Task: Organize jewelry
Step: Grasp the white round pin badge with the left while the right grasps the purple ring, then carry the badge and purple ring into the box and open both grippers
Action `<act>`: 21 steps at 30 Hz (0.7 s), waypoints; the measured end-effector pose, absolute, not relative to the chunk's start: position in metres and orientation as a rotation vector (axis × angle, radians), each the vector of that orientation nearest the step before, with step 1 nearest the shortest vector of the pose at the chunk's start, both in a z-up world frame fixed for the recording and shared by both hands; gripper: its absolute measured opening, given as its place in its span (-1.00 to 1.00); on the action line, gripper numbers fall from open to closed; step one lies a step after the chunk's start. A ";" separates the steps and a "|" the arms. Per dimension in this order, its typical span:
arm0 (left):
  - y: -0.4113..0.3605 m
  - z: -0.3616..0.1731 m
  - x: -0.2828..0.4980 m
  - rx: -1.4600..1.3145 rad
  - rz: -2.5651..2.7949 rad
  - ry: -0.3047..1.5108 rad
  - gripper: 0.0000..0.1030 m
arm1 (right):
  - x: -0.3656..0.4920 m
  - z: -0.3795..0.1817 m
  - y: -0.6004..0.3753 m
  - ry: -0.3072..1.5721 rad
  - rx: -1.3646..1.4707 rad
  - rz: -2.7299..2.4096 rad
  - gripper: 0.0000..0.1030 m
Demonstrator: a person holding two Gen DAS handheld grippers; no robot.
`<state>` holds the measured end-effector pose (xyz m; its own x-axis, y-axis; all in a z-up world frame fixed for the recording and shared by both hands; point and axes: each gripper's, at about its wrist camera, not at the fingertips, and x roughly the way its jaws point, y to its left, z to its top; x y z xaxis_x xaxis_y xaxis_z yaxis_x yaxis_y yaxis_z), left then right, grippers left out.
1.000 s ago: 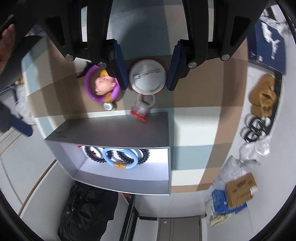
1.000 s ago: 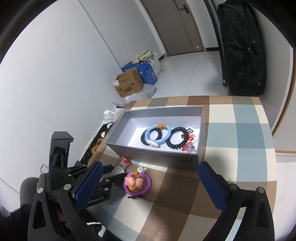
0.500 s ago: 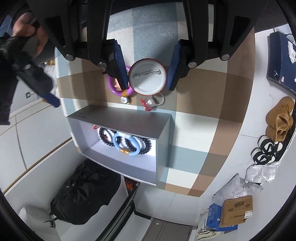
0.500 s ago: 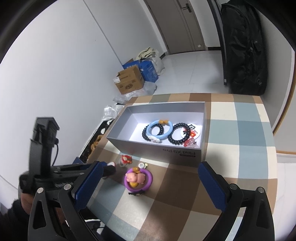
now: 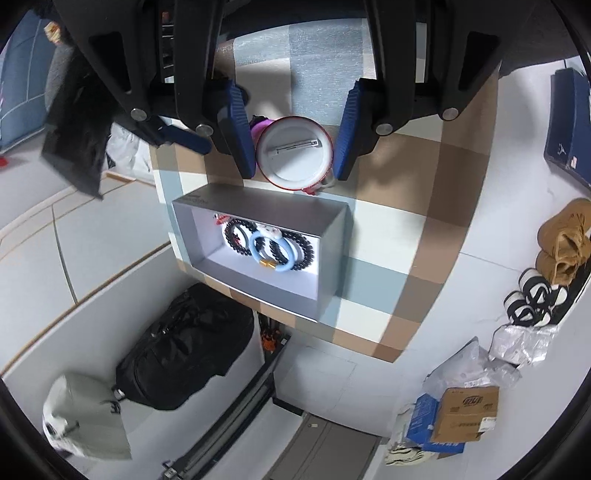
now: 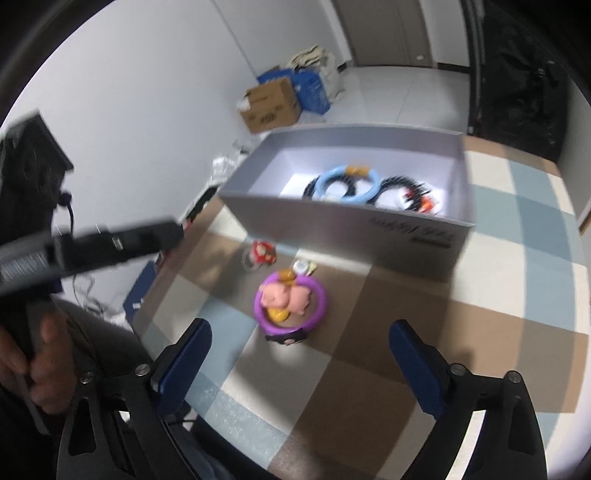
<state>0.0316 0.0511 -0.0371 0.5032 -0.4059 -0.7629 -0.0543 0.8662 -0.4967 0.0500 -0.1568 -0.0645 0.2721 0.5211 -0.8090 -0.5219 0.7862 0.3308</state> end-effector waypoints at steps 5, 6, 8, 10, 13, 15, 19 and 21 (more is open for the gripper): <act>0.064 -0.039 0.031 -0.549 -0.209 1.032 -0.28 | 0.048 -0.075 -0.138 1.091 -0.086 0.696 0.75; 0.066 -0.039 0.031 -0.552 -0.205 1.030 -0.28 | 0.048 -0.078 -0.133 1.087 -0.109 0.688 0.74; 0.069 -0.040 0.031 -0.558 -0.201 1.028 -0.27 | 0.048 -0.081 -0.125 1.076 -0.147 0.677 0.73; 0.072 -0.040 0.031 -0.565 -0.196 1.027 -0.28 | 0.046 -0.082 -0.118 1.056 -0.199 0.664 0.67; 0.075 -0.042 0.032 -0.576 -0.199 1.031 -0.28 | 0.043 -0.084 -0.109 1.040 -0.255 0.663 0.42; 0.076 -0.042 0.032 -0.580 -0.201 1.031 -0.28 | 0.042 -0.085 -0.107 1.024 -0.281 0.650 0.37; 0.076 -0.040 0.031 -0.589 -0.217 1.024 -0.28 | 0.039 -0.085 -0.107 1.004 -0.308 0.641 0.06; 0.075 -0.038 0.031 -0.583 -0.224 1.019 -0.28 | 0.039 -0.086 -0.109 1.008 -0.288 0.652 0.05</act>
<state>0.0310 0.0749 -0.0381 0.5175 -0.4381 -0.7350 -0.0890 0.8268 -0.5554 0.0389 -0.1090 -0.0861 0.3665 0.3708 -0.8534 -0.6263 0.7765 0.0684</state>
